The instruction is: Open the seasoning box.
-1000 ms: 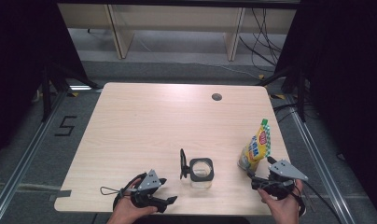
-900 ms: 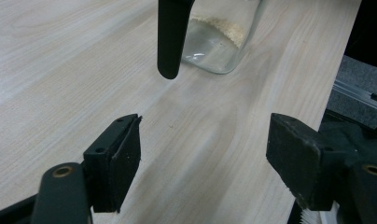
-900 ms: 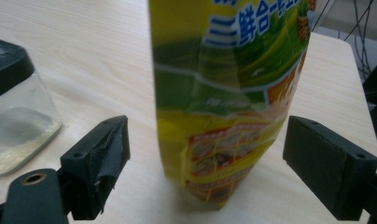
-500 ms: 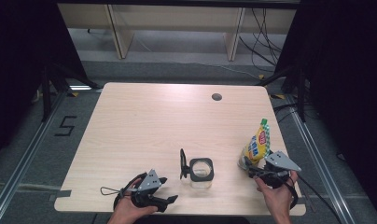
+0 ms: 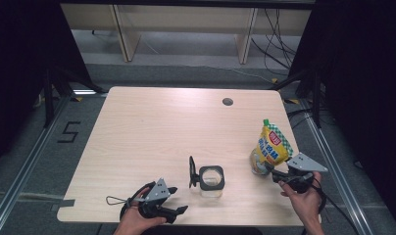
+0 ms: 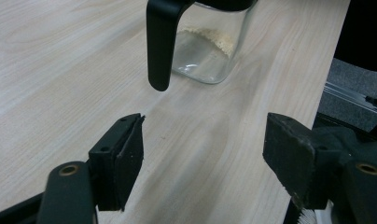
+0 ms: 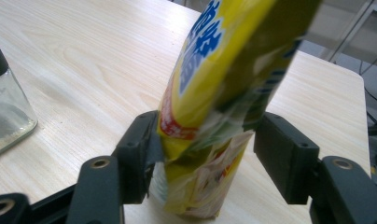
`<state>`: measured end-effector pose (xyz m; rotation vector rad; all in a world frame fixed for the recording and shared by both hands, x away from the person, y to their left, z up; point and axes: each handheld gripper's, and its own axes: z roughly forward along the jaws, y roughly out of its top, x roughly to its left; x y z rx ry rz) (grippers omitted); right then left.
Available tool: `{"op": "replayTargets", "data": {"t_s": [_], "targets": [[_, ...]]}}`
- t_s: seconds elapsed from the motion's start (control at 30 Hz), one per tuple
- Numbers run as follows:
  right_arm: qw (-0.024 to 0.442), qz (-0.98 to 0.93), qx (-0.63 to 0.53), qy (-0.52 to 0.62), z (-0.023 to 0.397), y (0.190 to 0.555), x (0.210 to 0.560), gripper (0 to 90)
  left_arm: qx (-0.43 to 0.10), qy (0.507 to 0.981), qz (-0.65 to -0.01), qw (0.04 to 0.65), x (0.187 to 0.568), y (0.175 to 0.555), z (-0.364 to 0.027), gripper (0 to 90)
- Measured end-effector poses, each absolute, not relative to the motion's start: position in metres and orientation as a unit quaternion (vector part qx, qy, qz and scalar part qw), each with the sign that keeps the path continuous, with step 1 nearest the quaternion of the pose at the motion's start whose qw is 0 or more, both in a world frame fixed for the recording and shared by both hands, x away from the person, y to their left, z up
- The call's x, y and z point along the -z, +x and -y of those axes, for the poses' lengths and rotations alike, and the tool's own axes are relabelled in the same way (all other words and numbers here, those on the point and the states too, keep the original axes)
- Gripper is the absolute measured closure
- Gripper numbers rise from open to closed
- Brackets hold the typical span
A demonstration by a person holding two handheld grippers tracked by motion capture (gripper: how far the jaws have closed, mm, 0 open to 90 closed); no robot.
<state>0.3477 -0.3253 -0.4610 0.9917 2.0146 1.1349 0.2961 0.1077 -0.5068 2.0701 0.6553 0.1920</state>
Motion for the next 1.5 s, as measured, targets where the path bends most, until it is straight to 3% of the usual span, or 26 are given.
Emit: {"op": "replayTargets", "data": {"t_s": [0.03,0.1,0.33,0.7,1.03,1.5], "targets": [[0.292,-0.760,-0.433,0.388,0.325,0.347,0.462,42.1,-0.079,0.843,-0.263,0.462,0.507,0.297,-0.108,28.5],[0.304,-0.752,-0.439,0.386,0.326,0.347,0.463,41.7,-0.082,0.846,-0.258,0.460,0.507,0.297,-0.108,28.4],[0.326,-0.745,-0.419,0.405,0.314,0.351,0.477,28.3,-0.083,0.841,-0.267,0.463,0.506,0.295,-0.107,29.4],[0.333,-0.695,-0.475,0.424,0.311,0.366,0.489,22.8,-0.082,0.843,-0.259,0.463,0.506,0.295,-0.106,29.4],[0.361,-0.664,-0.495,0.429,0.304,0.370,0.495,23.8,-0.084,0.844,-0.260,0.461,0.506,0.294,-0.106,29.5],[0.341,-0.666,-0.490,0.448,0.306,0.368,0.502,26.3,-0.086,0.846,-0.248,0.465,0.506,0.294,-0.106,29.5]]}}
